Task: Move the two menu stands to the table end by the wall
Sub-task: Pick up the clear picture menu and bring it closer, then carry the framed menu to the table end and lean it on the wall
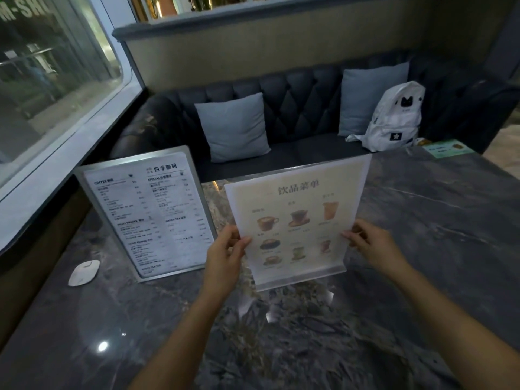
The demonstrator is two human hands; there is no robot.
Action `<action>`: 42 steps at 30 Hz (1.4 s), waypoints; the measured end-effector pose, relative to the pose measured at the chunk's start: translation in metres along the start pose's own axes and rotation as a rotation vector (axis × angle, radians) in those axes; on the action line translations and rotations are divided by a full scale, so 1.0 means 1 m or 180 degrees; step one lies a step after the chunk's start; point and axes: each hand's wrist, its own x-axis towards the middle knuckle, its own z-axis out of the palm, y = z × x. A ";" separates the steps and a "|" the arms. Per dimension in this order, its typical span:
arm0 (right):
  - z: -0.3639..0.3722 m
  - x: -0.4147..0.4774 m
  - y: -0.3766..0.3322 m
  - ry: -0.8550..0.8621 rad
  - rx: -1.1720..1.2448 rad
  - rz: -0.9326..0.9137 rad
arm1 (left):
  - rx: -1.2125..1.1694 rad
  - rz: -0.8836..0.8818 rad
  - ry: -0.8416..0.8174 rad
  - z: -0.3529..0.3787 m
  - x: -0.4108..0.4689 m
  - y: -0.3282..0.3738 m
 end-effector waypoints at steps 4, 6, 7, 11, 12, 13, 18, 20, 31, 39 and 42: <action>0.001 -0.009 0.000 0.0115 -0.0482 0.0173 | 0.0163 0.0055 -0.0034 -0.002 0.001 0.003; 0.004 -0.015 -0.001 0.0173 -0.0805 0.0281 | 0.0211 0.0109 -0.0031 -0.004 0.001 0.004; 0.006 -0.019 -0.001 0.0192 -0.0971 0.0337 | 0.0176 0.0113 -0.0035 -0.005 0.001 0.004; 0.018 -0.033 -0.005 -0.0207 -0.1403 0.0514 | 0.0221 0.0143 -0.0107 -0.011 -0.004 0.002; 0.023 -0.036 -0.007 -0.0446 -0.1500 0.0491 | 0.0254 0.0177 -0.0091 -0.013 -0.007 0.000; 0.029 -0.040 -0.009 -0.0705 -0.1591 0.0445 | 0.0264 0.0193 -0.0072 -0.016 -0.010 -0.002; 0.072 -0.056 -0.034 -0.1749 -0.1839 0.0011 | 0.0420 -0.0051 -0.0051 -0.041 -0.021 -0.024; 0.093 -0.058 -0.049 -0.1888 -0.1842 -0.0203 | 0.0459 -0.0092 0.0014 -0.056 -0.022 -0.030; 0.193 -0.046 -0.123 -0.1757 -0.1726 -0.0395 | 0.0757 -0.0572 0.0476 -0.163 -0.025 -0.077; 0.236 -0.017 -0.161 -0.0959 -0.1533 -0.0175 | 0.0819 -0.0765 0.0495 -0.224 -0.007 -0.104; 0.243 -0.001 -0.167 -0.0643 -0.1369 -0.0003 | 0.0784 -0.0731 0.0551 -0.232 0.005 -0.112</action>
